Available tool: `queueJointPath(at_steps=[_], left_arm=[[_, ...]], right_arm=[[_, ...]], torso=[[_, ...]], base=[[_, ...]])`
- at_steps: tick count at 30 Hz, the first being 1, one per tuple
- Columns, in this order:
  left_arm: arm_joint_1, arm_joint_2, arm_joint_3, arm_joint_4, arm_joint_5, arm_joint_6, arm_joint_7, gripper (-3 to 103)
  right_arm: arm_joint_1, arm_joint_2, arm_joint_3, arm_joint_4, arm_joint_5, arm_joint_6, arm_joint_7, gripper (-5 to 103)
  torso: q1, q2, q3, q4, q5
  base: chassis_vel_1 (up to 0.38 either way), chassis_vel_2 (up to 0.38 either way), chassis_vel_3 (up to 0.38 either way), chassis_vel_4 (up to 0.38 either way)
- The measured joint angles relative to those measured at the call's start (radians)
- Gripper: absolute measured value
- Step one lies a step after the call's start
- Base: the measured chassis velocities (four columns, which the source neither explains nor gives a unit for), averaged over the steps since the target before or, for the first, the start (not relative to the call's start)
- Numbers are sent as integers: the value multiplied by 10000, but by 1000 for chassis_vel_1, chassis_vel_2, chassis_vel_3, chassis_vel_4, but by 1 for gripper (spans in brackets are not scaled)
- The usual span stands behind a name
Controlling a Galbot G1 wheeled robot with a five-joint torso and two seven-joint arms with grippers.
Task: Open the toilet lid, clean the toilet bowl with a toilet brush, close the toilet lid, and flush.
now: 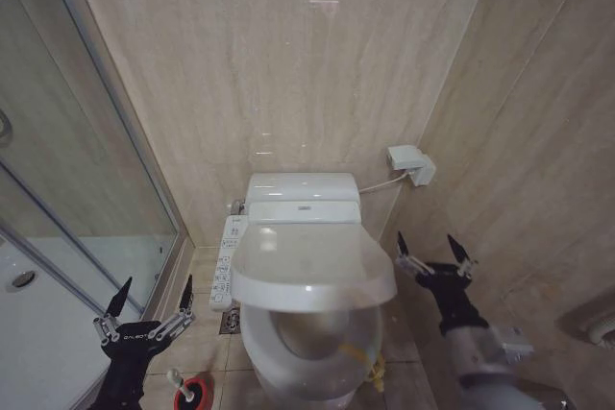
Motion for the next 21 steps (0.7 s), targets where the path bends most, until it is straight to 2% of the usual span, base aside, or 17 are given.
queueJointPath(at_steps=[6, 12, 21], left_arm=[[0, -1, 0, 0, 0, 0, 0, 100], [0, 0, 0, 0, 0, 0, 0, 100], [0, 0, 0, 0, 0, 0, 0, 100]], right_arm=[[-797, 564, 448, 362, -583, 445, -407, 100], [-1023, 830, 415, 634, -786, 401, -567, 100], [-969, 835, 491, 665, -115, 571, -976, 100]], torso=[[1, 0, 0, 2, -1], [2, 0, 0, 2, 0], [2, 0, 1, 2, 1]], base=[[0, 0, 0, 0], [0, 0, 0, 0], [0, 0, 0, 0]])
